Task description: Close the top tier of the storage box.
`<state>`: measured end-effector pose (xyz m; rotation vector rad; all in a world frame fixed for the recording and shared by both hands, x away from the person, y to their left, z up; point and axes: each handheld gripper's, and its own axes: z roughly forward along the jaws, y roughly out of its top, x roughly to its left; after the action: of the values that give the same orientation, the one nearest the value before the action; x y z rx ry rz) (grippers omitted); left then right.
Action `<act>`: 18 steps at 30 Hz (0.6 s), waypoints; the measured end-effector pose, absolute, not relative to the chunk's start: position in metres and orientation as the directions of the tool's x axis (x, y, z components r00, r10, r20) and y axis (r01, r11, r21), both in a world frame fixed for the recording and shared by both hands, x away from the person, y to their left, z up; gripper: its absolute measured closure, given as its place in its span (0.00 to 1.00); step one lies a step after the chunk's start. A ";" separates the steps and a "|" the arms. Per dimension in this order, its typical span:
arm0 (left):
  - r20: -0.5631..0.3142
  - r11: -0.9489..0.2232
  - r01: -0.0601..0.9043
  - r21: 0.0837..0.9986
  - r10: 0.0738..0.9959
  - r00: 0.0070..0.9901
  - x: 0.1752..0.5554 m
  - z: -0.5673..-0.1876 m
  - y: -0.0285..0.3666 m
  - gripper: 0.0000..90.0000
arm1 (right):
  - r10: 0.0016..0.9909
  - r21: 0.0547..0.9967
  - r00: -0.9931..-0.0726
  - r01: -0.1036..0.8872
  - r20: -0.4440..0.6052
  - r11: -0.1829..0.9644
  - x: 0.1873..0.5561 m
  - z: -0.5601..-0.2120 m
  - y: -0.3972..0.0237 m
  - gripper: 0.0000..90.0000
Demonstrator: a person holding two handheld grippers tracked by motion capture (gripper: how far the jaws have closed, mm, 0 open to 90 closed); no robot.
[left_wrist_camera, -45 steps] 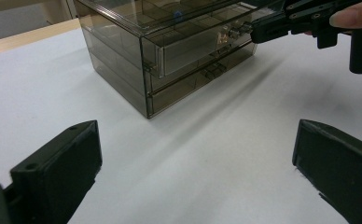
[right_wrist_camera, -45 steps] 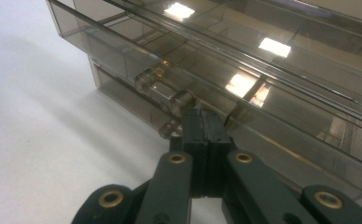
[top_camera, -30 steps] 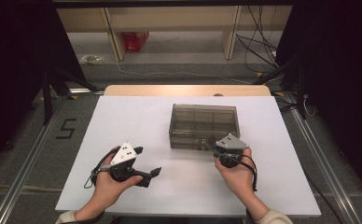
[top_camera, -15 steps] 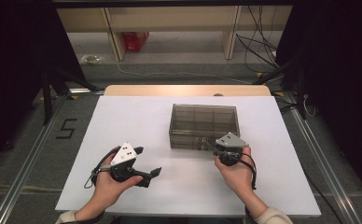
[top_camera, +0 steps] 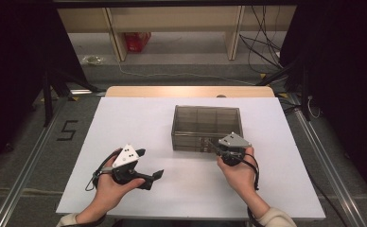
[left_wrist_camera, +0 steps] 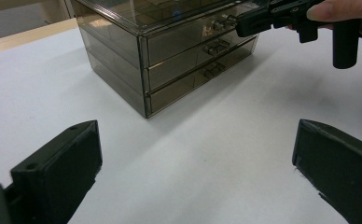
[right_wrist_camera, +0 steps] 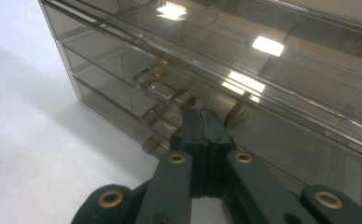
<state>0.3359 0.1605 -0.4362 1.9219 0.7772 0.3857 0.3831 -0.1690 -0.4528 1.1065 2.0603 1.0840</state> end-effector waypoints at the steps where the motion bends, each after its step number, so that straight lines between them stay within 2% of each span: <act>1: -0.064 -0.308 0.352 0.884 0.665 0.744 0.336 -0.436 0.161 0.01 | 0.858 0.850 -0.506 0.408 -0.095 0.334 0.383 -0.453 -0.169 1.00; 18: -0.068 -0.307 0.354 0.884 0.664 0.745 0.336 -0.437 0.160 0.01 | 0.860 0.850 -0.502 0.410 -0.093 0.331 0.387 -0.453 -0.169 1.00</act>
<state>0.3355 0.1598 -0.4368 1.9227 0.7783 0.3814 0.3867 -0.1688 -0.4526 1.1105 2.0570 1.0836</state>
